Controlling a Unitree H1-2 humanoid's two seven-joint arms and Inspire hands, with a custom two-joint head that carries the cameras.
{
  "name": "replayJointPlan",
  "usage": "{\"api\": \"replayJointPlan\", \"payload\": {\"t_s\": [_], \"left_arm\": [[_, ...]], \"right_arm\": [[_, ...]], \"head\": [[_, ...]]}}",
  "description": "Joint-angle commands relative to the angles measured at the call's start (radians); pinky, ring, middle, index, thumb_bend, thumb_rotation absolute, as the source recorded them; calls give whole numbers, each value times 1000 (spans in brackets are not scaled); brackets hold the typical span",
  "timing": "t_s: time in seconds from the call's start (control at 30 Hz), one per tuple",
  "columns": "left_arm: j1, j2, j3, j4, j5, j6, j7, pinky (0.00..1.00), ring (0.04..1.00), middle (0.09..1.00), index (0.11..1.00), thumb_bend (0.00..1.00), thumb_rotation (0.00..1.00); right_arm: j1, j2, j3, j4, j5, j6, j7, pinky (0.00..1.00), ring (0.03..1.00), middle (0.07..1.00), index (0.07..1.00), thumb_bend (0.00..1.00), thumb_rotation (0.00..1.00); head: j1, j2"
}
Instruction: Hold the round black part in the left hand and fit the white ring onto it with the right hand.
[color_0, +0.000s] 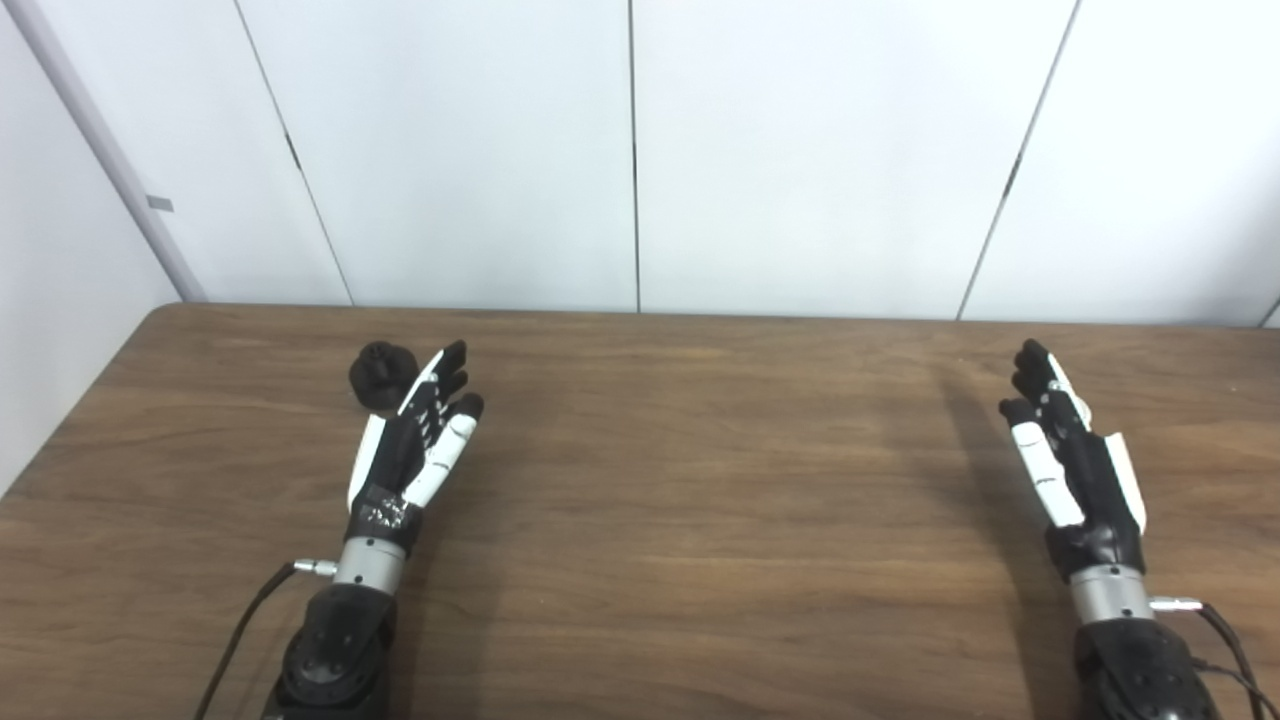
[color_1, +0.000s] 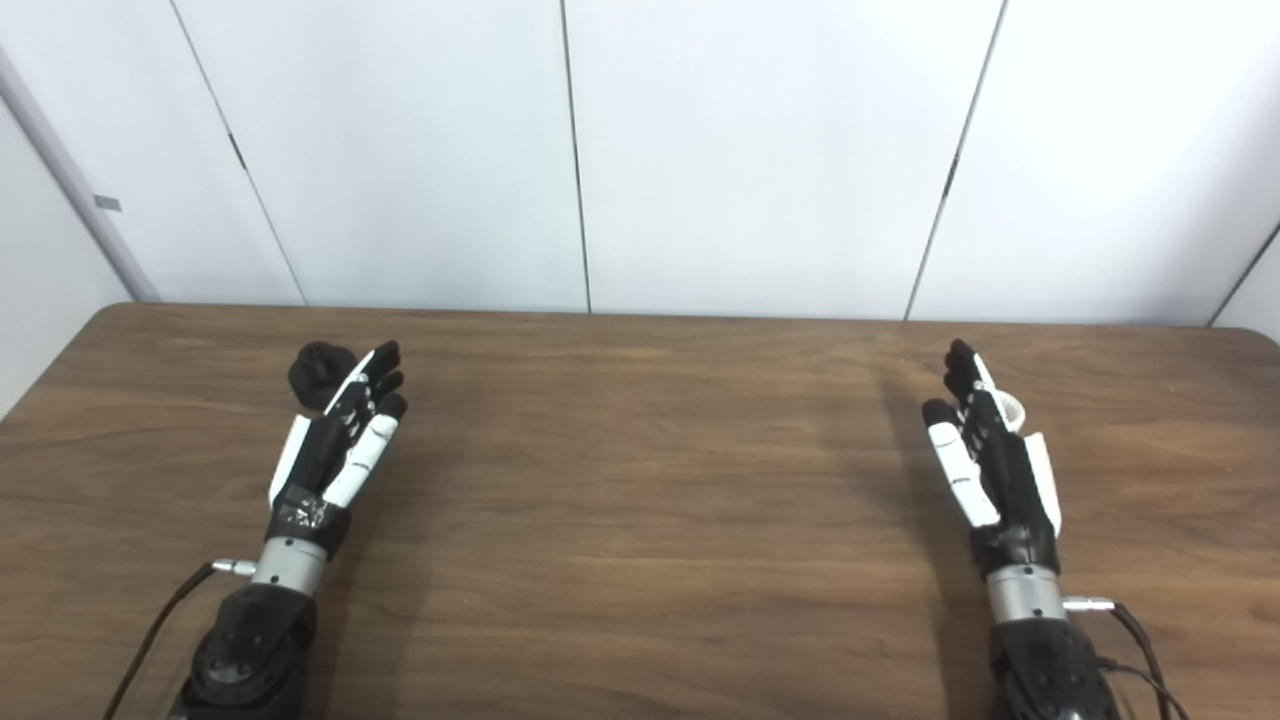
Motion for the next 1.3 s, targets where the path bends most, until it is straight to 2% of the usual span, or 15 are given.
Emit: {"api": "replayJointPlan", "payload": {"t_s": [0.0,0.4,0.5,0.57,0.63,0.73,0.83,0.93,1.0,1.07,1.17,1.27], "left_arm": [[53,-11,-8,61,2,-15,6,889,953,967,958,608,707],[52,-13,-5,62,-18,-14,-3,903,958,968,958,618,696],[51,-10,-6,72,-8,-33,3,896,952,962,953,613,693],[50,-11,-6,75,29,-53,33,878,943,954,945,621,689],[49,-16,-6,82,106,-101,100,821,898,909,901,651,659],[44,-28,1,103,170,-196,186,736,799,809,829,657,441],[46,-14,-34,94,219,-218,269,706,758,772,804,691,305],[47,22,-97,69,329,-218,418,683,745,758,787,758,216],[34,64,-159,77,407,-218,553,680,747,760,780,789,164],[19,103,-214,98,467,-218,669,691,759,777,789,825,146],[-6,148,-275,142,547,-218,806,738,806,831,833,826,138],[-31,159,-286,199,617,-218,909,800,856,875,864,845,158]], "right_arm": [[59,36,11,73,5,-23,-6,905,960,955,950,345,778],[56,36,12,87,-4,-36,-9,911,956,945,944,314,755],[58,36,14,87,-12,-35,-13,925,959,947,945,317,754],[58,36,14,84,-10,-29,-9,924,965,955,951,321,764],[57,34,13,88,-3,-32,-3,911,965,958,957,332,778],[54,30,12,96,17,-35,13,923,976,969,968,341,789],[53,28,10,101,14,-39,11,899,965,963,961,343,783],[52,25,10,108,25,-45,21,917,970,964,963,334,782],[52,22,10,109,35,-44,28,923,975,967,966,339,790],[53,20,12,110,25,-45,22,926,976,965,964,344,794],[50,17,9,118,30,-44,25,923,969,959,956,336,783],[47,12,9,127,34,-48,30,926,975,964,959,335,780]], "head": [[1,0],[3,-2],[7,-11],[18,-13],[27,-16],[40,-23],[57,-31],[69,-34],[75,-33],[78,-40],[102,-47],[127,-53]]}}
